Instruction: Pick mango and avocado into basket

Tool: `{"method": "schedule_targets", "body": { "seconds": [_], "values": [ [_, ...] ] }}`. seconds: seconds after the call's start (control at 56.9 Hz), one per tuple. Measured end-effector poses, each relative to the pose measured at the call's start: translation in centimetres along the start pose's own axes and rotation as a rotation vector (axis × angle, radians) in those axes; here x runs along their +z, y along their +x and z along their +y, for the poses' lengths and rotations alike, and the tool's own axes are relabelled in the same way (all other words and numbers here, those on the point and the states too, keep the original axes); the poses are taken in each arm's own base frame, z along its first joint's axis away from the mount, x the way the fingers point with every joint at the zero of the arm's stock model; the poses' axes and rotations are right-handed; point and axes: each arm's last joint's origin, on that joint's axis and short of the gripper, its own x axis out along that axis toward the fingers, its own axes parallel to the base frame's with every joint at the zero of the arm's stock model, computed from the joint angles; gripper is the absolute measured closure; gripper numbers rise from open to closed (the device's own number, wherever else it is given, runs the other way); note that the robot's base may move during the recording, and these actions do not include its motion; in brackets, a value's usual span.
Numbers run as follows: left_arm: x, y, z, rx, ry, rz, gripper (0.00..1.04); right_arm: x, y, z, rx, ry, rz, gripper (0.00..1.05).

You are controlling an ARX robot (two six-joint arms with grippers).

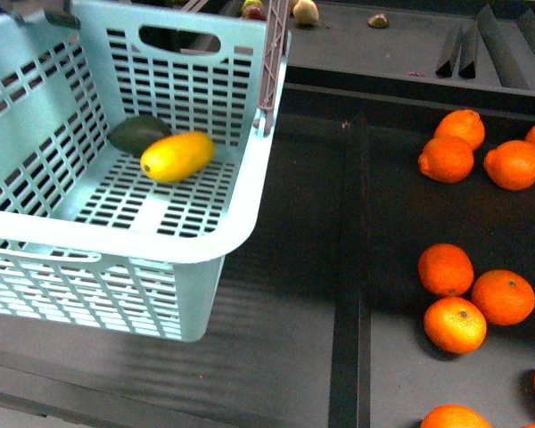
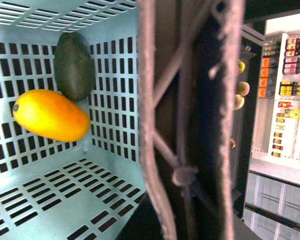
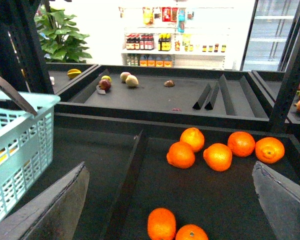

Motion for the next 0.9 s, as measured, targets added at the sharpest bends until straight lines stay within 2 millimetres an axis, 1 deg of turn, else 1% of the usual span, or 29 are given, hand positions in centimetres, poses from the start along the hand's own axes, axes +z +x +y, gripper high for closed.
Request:
{"method": "schedule_targets", "body": {
  "seconds": [0.053, 0.123, 0.211, 0.316, 0.369, 0.404, 0.457, 0.563, 0.651, 0.774, 0.826, 0.897],
  "values": [
    [-0.2, 1.9, 0.5, 0.029, 0.006, 0.023, 1.00, 0.0, 0.0, 0.0, -0.002, 0.000, 0.000, 0.08],
    [-0.6, 3.6, 0.7, 0.050, 0.025, 0.060, 1.00, 0.0, 0.0, 0.0, -0.003, 0.000, 0.000, 0.08],
    [-1.0, 5.5, 0.5, 0.054, 0.039, 0.104, 1.00, 0.0, 0.0, 0.0, -0.003, 0.000, 0.000, 0.08],
    [-1.0, 7.6, 0.0, 0.038, 0.040, 0.127, 1.00, 0.0, 0.0, 0.0, -0.002, 0.000, 0.000, 0.08],
    [-0.9, 9.1, -0.3, 0.022, 0.049, 0.137, 1.00, 0.0, 0.0, 0.0, -0.002, 0.000, 0.000, 0.08],
    [-1.0, 10.4, -0.4, 0.014, 0.059, 0.150, 1.00, 0.0, 0.0, 0.0, -0.002, 0.000, 0.000, 0.08],
    [-1.2, 11.5, -0.3, 0.016, 0.070, 0.165, 1.00, 0.0, 0.0, 0.0, -0.003, 0.000, 0.000, 0.08],
    [-1.6, 12.7, 0.6, 0.044, 0.104, 0.199, 1.00, 0.0, 0.0, 0.0, -0.003, 0.000, 0.000, 0.08],
    [-2.2, 13.3, 2.4, 0.086, 0.125, 0.228, 1.00, 0.0, 0.0, 0.0, -0.003, 0.000, 0.000, 0.08],
    [-2.8, 12.3, 4.0, 0.081, 0.138, 0.236, 1.00, 0.0, 0.0, 0.0, -0.003, 0.000, 0.000, 0.08],
    [-2.8, 12.1, 4.4, 0.085, 0.136, 0.235, 1.00, 0.0, 0.0, 0.0, -0.003, 0.000, 0.000, 0.08],
    [-2.6, 11.8, 4.8, 0.093, 0.119, 0.246, 0.89, 0.0, 0.0, 0.0, -0.003, 0.000, 0.000, 0.08]
  ]
}}
